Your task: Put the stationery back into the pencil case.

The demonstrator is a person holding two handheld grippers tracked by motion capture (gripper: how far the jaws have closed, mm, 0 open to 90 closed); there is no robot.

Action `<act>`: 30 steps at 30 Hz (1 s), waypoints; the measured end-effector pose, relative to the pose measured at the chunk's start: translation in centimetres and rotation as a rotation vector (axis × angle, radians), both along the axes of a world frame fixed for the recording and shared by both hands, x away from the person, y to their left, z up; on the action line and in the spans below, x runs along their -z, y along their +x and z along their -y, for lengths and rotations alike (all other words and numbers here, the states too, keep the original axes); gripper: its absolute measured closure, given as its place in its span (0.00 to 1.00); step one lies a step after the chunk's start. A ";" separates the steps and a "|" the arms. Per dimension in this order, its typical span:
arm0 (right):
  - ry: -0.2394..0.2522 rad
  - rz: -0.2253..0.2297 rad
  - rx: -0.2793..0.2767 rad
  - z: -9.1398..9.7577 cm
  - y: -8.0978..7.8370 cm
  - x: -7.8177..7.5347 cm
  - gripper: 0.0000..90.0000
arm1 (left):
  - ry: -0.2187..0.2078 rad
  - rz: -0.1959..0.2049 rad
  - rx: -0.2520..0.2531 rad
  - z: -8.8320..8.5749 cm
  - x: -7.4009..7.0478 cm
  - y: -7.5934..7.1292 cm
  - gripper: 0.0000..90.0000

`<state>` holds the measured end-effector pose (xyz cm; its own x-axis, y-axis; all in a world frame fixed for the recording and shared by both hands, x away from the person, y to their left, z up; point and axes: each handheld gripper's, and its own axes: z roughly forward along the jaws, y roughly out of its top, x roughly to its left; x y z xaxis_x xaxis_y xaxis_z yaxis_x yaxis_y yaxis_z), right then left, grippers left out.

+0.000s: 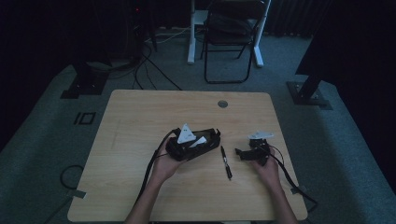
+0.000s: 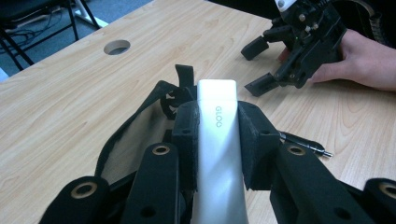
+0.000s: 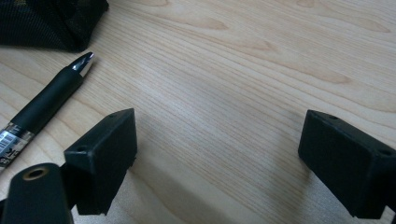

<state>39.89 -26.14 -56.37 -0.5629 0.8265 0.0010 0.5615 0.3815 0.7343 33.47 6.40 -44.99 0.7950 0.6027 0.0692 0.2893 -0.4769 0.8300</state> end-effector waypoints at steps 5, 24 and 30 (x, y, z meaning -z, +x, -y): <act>0.000 0.000 0.000 0.0 0.0 0.0 0.13 | -0.005 0.003 -0.007 -0.2 -0.1 0.4 0.79; 0.001 -0.001 0.001 0.0 0.0 0.0 0.13 | -0.021 -0.014 -0.030 0.1 0.4 1.9 0.79; 0.001 -0.002 0.001 0.0 0.0 0.0 0.13 | -0.013 -0.031 -0.035 0.2 0.9 2.5 0.79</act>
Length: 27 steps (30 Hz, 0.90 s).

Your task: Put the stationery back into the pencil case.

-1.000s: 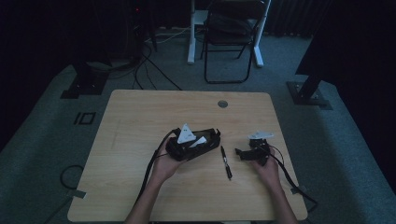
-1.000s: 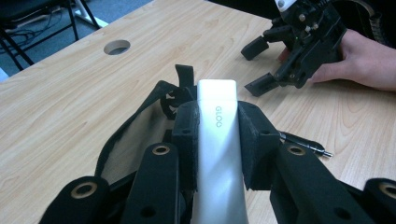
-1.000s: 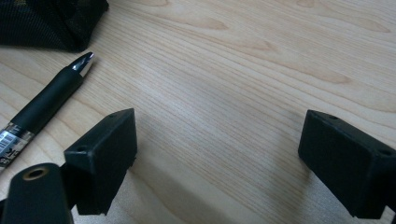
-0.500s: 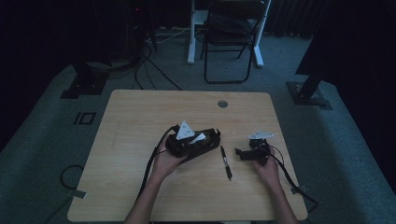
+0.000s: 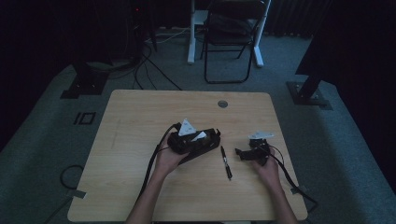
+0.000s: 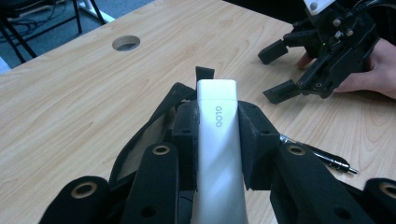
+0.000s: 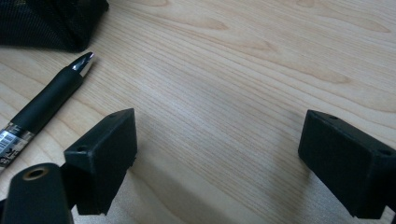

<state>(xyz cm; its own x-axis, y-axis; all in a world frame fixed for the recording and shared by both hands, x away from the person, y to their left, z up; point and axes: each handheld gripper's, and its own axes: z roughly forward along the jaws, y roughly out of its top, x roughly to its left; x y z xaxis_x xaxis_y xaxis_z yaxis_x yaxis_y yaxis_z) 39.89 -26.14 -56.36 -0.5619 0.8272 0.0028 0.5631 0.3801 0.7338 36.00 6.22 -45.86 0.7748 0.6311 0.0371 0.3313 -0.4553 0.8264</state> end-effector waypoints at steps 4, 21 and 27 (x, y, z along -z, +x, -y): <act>0.000 0.001 0.000 0.0 0.0 0.0 0.13 | -0.002 -0.001 -0.008 0.1 0.2 0.2 0.79; 0.001 0.001 0.001 0.0 0.0 0.0 0.13 | 0.008 -0.017 -0.026 0.7 0.7 1.3 0.79; 0.001 0.002 0.001 0.0 0.0 0.0 0.13 | 0.010 -0.020 -0.036 1.0 1.1 1.8 0.79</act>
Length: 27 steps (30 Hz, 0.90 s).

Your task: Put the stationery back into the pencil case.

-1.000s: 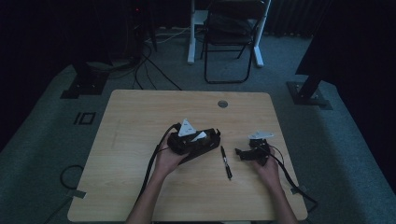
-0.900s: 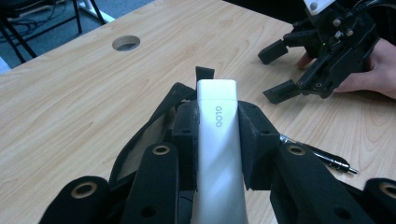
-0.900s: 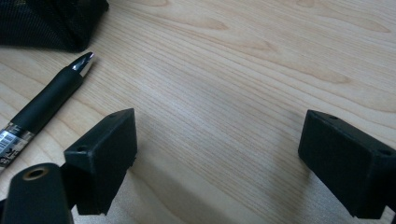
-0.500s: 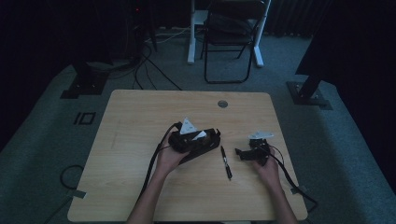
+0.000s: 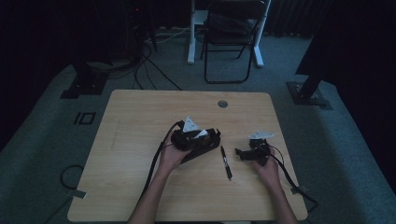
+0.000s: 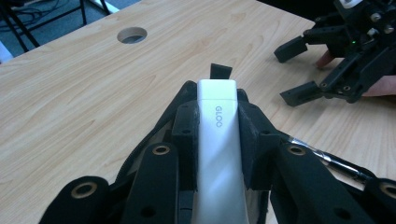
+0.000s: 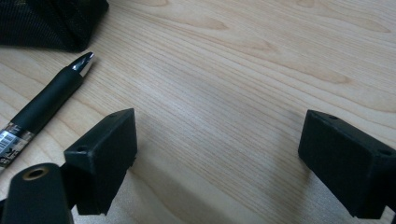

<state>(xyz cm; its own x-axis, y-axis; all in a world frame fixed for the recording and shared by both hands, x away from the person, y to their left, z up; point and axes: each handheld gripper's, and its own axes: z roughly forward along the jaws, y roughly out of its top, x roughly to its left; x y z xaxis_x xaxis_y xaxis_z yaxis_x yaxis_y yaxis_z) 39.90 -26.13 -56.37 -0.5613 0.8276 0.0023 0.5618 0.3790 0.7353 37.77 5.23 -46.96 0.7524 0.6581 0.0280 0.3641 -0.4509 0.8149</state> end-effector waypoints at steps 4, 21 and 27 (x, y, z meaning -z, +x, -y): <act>-0.001 0.000 0.000 0.0 0.0 0.0 0.13 | 0.005 -0.002 -0.003 0.3 0.3 0.3 0.79; 0.000 -0.001 -0.001 0.0 0.0 0.0 0.13 | 0.028 -0.026 -0.022 0.5 1.3 1.1 0.79; -0.001 -0.001 -0.001 0.0 0.0 0.0 0.13 | 0.046 -0.044 -0.023 0.7 1.8 1.4 0.79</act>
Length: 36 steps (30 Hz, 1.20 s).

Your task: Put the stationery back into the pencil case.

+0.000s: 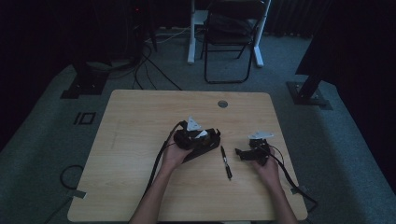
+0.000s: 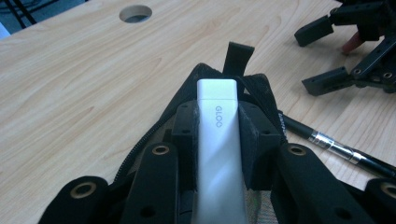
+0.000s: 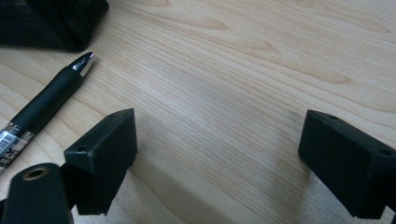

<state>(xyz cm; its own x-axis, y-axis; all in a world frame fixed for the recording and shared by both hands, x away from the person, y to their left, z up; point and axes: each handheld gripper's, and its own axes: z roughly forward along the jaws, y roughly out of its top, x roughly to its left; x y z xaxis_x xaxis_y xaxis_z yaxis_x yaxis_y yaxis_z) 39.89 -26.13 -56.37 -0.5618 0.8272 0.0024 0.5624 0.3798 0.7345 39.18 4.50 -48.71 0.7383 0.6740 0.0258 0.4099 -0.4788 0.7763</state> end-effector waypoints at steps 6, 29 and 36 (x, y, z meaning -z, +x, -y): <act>0.000 0.000 0.000 0.0 0.0 0.0 0.13 | 0.008 -0.012 0.008 0.4 0.3 0.0 0.78; 0.000 0.000 0.000 0.0 0.0 0.0 0.13 | 0.042 -0.032 0.041 1.6 0.5 -0.1 0.68; 0.000 0.000 0.000 0.0 0.0 0.0 0.13 | 0.035 -0.026 0.038 1.6 0.3 -0.3 0.68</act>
